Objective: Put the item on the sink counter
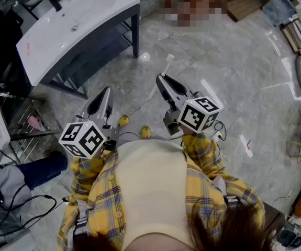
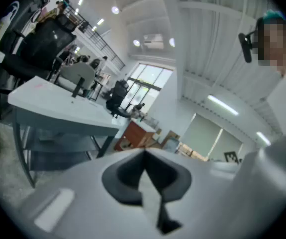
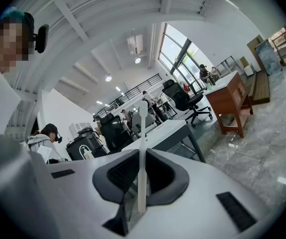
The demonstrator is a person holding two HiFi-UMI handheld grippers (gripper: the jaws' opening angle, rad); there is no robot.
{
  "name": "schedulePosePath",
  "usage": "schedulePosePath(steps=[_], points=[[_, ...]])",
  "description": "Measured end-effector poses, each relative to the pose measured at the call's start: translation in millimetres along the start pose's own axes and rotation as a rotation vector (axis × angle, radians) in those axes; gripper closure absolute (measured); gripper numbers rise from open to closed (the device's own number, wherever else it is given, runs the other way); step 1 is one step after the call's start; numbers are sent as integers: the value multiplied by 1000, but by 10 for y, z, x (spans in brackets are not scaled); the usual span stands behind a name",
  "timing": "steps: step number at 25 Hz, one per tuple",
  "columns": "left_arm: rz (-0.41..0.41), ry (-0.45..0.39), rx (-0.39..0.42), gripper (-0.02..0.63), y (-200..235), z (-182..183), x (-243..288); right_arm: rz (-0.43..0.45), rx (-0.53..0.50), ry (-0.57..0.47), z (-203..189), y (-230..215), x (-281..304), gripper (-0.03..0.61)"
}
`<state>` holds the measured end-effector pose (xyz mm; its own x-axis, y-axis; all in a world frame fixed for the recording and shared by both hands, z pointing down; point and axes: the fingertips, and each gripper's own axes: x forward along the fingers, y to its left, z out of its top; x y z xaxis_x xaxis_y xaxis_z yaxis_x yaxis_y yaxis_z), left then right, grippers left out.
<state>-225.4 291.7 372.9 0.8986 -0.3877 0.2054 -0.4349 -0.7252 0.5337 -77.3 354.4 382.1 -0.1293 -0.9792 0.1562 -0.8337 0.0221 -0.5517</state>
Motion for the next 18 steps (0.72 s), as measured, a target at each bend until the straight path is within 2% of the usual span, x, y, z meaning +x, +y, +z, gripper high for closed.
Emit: schedulePosePath(steps=[10, 18], points=[[-7, 6, 16, 607, -89, -42, 50, 18, 12, 7, 7, -62, 13, 535], [28, 15, 38, 607, -4, -27, 76, 25, 34, 34, -34, -115, 112, 534]])
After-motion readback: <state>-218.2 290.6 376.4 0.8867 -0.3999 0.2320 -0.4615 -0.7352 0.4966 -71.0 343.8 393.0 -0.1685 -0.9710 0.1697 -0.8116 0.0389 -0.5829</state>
